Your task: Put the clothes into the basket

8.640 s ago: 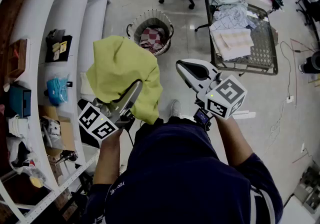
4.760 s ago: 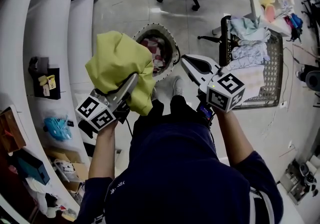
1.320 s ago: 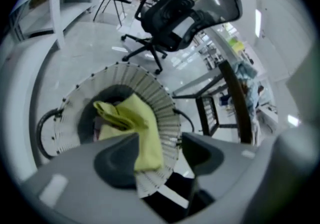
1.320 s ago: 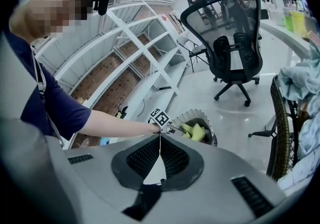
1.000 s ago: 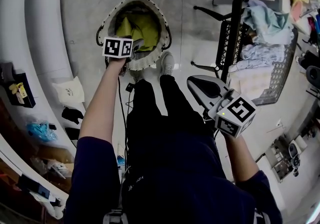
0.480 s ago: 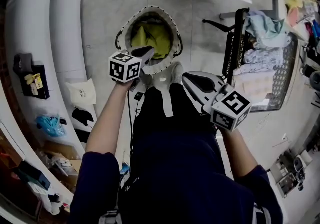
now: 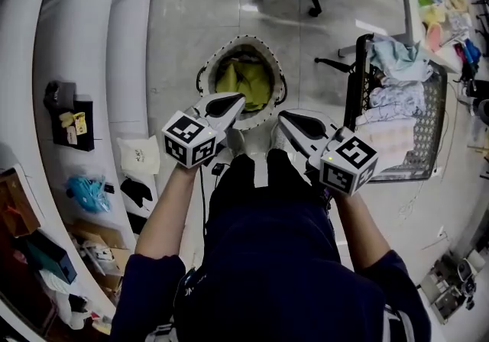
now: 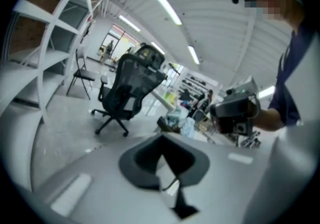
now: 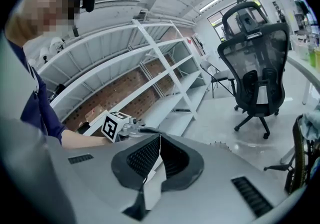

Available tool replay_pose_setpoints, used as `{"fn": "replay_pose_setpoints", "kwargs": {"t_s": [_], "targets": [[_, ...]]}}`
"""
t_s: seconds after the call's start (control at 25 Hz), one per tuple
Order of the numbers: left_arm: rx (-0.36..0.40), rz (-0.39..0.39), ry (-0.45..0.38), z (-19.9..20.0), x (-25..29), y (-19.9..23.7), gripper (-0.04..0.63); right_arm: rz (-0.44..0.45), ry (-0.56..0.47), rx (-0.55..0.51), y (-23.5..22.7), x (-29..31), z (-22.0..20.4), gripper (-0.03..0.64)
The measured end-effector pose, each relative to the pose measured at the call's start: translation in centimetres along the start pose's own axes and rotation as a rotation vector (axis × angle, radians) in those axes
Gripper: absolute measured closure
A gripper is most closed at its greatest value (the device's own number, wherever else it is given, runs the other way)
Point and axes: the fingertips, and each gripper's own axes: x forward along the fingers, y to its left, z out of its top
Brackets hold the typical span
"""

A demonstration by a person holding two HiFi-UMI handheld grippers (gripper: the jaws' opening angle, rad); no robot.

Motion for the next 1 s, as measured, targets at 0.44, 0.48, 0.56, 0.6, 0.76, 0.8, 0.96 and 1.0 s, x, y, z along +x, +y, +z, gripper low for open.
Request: {"fn": "replay_pose_setpoints", "kwargs": {"t_s": [0.44,0.48,0.56,0.6,0.76,0.8,0.96,1.0], "targets": [[0.112,-0.007,-0.145,5.2,-9.4,-5.0,0.592,0.047,-0.09,-0.125,5.1,-0.9,4.3,0.609],[0.123,-0.008,-0.154,5.5,-9.9,-5.5,0.592,0.051,-0.095,-0.137,5.5,-0.9,4.6,0.609],[0.147,-0.01,-0.168,6.1,-10.9,-6.5,0.592,0.058,-0.106,-0.157,6.4,-0.8,5.2,0.609],[0.157,-0.01,-0.174,6.4,-11.3,-6.9,0.592,0.06,-0.113,-0.167,6.8,-0.9,5.5,0.609],[0.179,-0.009,-0.193,6.8,-12.6,-7.9,0.592,0.071,-0.143,-0.211,8.3,-1.0,6.4,0.609],[0.179,-0.009,-0.198,6.8,-12.9,-8.1,0.592,0.08,-0.151,-0.221,8.8,-1.1,6.6,0.609],[0.19,-0.017,-0.208,7.1,-14.0,-9.1,0.592,0.103,-0.187,-0.253,10.4,-1.4,7.6,0.609],[0.198,-0.02,-0.207,7.2,-14.2,-9.4,0.592,0.104,-0.196,-0.259,10.6,-1.4,7.7,0.609]]}}
